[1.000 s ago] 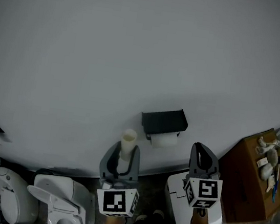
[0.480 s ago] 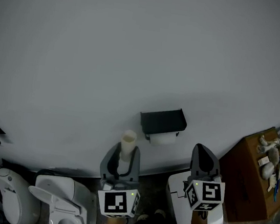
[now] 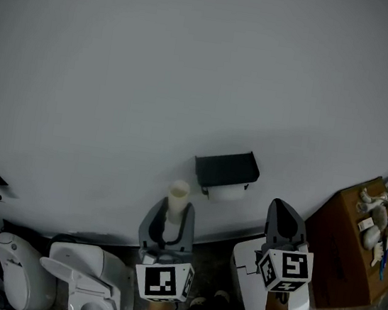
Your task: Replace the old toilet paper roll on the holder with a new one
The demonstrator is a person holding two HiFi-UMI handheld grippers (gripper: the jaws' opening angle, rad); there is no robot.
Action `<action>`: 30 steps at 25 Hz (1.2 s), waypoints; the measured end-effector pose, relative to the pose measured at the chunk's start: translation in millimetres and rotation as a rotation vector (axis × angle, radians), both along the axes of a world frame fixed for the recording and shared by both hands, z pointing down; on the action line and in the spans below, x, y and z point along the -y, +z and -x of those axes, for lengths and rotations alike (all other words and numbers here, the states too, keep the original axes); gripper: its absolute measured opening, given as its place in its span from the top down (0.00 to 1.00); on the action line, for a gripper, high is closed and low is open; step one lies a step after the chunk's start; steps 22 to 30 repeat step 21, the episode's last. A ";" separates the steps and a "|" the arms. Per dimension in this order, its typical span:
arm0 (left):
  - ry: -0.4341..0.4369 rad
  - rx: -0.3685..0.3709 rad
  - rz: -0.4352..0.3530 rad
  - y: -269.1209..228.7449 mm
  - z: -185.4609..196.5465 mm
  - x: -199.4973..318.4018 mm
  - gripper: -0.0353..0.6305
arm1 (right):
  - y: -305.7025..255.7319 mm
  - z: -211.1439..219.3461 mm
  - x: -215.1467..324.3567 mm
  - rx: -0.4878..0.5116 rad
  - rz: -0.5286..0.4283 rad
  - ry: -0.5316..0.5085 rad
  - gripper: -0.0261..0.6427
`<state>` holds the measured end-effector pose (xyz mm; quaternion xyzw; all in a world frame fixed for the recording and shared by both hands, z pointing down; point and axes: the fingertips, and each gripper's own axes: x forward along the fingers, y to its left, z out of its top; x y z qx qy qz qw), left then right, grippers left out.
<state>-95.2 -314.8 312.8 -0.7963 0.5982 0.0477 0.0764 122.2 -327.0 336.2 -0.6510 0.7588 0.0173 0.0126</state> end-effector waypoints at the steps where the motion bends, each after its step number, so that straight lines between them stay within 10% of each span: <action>1: 0.000 0.001 0.000 -0.1 0.0 0.1 0.67 | 0.1 -0.4 0.3 -0.002 0.001 0.001 0.93; 30: 0.010 0.010 -0.017 -4.3 0.1 -2.0 0.67 | 4.9 -2.6 -0.1 -0.027 0.015 0.016 0.93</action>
